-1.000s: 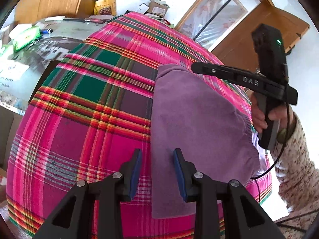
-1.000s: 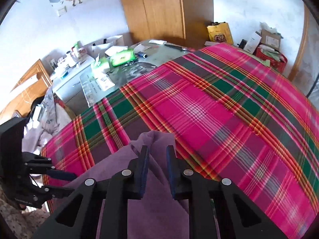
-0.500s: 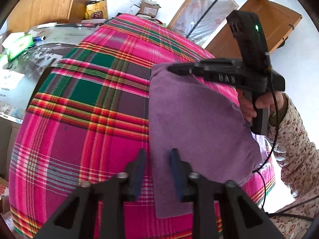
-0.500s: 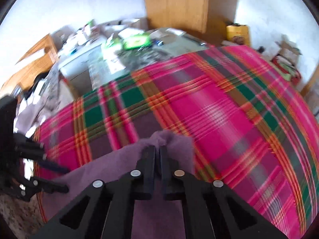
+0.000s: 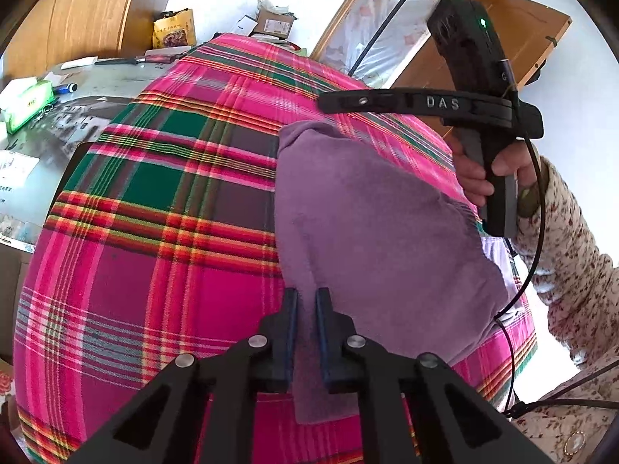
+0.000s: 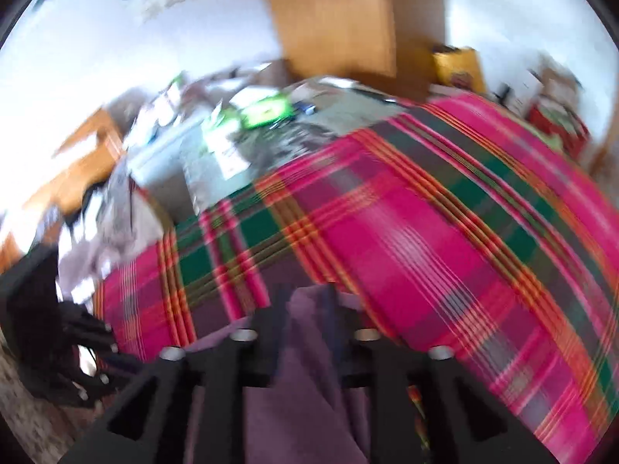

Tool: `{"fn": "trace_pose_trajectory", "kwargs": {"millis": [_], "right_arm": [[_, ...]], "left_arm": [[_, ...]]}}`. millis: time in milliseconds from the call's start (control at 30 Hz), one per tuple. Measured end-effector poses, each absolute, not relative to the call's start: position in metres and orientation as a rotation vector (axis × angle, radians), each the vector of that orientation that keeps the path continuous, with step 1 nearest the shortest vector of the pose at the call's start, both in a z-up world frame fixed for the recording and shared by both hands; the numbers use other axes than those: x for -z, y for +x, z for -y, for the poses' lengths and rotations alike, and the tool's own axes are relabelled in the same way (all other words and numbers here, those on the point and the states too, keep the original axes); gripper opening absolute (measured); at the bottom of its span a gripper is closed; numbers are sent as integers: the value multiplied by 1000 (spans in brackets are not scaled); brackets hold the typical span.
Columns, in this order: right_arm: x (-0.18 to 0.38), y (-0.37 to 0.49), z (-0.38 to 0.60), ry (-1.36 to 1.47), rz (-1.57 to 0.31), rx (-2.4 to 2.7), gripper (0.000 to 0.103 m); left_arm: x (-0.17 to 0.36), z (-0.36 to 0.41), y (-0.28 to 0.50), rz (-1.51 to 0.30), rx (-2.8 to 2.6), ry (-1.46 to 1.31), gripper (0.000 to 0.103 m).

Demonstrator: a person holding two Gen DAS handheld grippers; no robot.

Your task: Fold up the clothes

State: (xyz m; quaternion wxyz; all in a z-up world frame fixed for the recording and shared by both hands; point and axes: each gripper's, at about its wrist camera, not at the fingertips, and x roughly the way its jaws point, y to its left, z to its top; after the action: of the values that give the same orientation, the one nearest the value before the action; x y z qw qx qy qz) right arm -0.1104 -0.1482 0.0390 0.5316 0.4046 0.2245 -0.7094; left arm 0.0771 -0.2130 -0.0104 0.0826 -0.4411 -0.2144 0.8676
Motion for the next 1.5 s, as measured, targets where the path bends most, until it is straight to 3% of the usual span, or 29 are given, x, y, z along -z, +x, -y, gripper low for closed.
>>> {"fn": "trace_pose_trajectory", "kwargs": {"millis": [233,600,833,933,1100,1500], "right_arm": [[-26,-76,180,813,-997,1613,28],[-15,-67,190,792,-1222,1431,32],[-4,-33,195,571,-1447,1355,32],[-2,-36,198,594,-1454,1342,31],[-2,-40,195,652,-1415,1336,9],[-27,-78,187,832,-1103,1541,6]], "left_arm": [[-1,207,82,672,-2575,-1234,9],[-3,190,72,676,-2502,-1210,9],[-2,182,68,662,-2469,-1234,9],[-2,183,69,663,-2474,-1235,9],[-4,182,70,656,-2484,-1237,9],[-9,198,80,667,-2551,-1230,9]]}}
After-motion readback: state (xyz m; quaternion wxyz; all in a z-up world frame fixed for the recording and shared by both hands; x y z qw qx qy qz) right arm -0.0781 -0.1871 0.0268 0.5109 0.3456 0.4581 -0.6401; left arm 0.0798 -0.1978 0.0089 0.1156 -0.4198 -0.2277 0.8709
